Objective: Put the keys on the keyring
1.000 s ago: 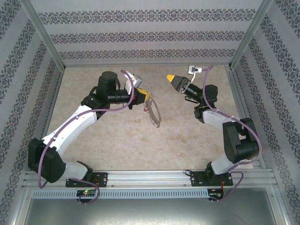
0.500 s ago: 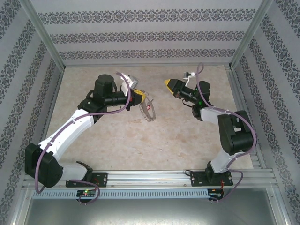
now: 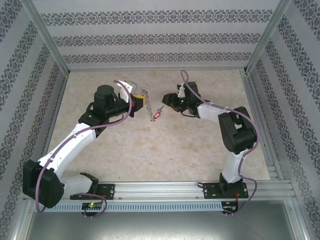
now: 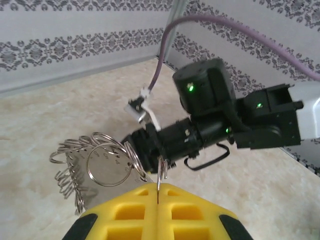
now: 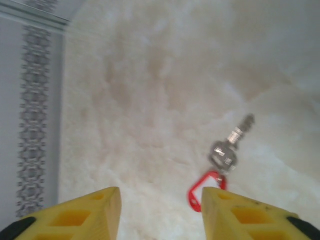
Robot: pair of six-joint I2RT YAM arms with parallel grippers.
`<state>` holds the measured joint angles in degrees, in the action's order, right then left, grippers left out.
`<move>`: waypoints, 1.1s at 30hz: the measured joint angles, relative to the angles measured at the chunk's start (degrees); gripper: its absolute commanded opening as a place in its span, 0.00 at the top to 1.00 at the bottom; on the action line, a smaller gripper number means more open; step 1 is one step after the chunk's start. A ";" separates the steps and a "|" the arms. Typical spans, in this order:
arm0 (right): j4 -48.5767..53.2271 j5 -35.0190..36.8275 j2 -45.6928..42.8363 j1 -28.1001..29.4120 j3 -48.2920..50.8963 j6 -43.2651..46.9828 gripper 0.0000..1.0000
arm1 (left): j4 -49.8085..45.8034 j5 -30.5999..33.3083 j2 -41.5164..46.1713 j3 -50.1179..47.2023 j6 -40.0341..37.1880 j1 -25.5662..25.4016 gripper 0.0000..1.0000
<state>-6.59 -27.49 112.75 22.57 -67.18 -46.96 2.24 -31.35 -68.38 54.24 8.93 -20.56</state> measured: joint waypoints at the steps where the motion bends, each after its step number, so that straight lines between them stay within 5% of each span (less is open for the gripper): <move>1: 1.55 1.25 1.22 0.63 -0.68 0.00 0.63 | 0.35 0.42 0.35 -0.48 0.22 0.13 1.00; 19: 20.74 19.43 9.16 9.20 -17.16 2.03 0.70 | 5.38 1.62 4.90 -8.02 1.86 1.09 1.00; 33: 23.32 26.08 4.46 10.97 -14.62 4.17 0.72 | 8.83 0.90 6.14 -9.75 3.41 1.18 1.00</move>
<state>16.73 -1.41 117.21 33.54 -81.80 -42.78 11.07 -30.46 -62.24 44.49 12.34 -19.38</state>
